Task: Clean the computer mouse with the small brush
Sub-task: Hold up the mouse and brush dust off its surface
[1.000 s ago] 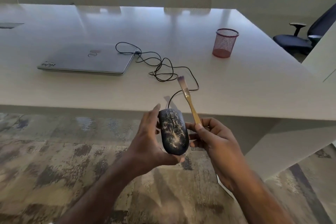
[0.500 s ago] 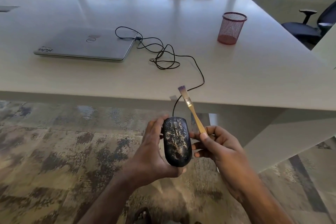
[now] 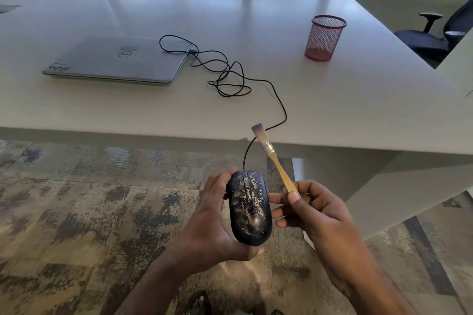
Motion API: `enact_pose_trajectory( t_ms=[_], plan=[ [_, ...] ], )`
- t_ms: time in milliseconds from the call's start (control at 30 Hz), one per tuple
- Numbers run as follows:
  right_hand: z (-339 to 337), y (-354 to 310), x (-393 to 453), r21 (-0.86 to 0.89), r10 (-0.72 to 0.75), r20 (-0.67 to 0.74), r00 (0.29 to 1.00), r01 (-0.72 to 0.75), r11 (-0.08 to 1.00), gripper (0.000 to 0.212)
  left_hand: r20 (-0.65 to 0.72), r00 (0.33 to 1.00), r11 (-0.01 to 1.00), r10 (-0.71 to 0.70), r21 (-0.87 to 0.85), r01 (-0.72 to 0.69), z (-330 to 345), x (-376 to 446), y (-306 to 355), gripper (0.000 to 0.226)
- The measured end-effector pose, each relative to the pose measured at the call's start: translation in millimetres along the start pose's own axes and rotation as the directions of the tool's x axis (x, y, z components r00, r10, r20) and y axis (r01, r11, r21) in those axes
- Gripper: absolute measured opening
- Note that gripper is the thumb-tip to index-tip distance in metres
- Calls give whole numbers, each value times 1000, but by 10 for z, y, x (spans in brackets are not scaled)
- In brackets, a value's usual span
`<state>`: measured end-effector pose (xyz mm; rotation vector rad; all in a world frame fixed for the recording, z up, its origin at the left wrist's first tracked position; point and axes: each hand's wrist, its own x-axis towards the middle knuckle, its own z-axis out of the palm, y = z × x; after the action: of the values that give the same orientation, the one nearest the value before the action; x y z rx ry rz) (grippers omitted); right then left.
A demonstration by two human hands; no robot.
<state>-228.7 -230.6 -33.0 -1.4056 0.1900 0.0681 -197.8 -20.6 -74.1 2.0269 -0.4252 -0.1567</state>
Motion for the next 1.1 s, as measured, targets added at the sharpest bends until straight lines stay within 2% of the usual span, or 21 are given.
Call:
enact_pose_trajectory(
  t_ms=[167, 300, 533, 700, 833, 1100],
  plan=[
    [-24, 5, 14, -103, -143, -62, 988, 137, 985, 22, 9, 1000, 999, 12, 43, -13, 10, 8, -30, 125],
    [-55, -15, 30, -175, -277, -135, 951, 252, 952, 23, 15, 1000, 999, 0, 40, -1, 42, 21, -102, 127],
    [-101, -203, 98, -200, -429, -179, 885, 394, 897, 15, 20, 1000, 1000, -6, 5, 6, 82, 66, -180, 124],
    [-50, -273, 177, -269, -485, -198, 852, 428, 863, 12, 40, 999, 998, -35, -43, 36, 107, 92, -196, 125],
    [21, -251, 233, -403, -539, -170, 825, 441, 802, 11, 34, 999, 998, -28, -48, 29, 121, 107, -201, 125],
    [68, -125, 297, -558, -582, -112, 805, 434, 707, 4, 10, 1000, 999, -24, -35, 24, 121, 113, -238, 125]
  ],
)
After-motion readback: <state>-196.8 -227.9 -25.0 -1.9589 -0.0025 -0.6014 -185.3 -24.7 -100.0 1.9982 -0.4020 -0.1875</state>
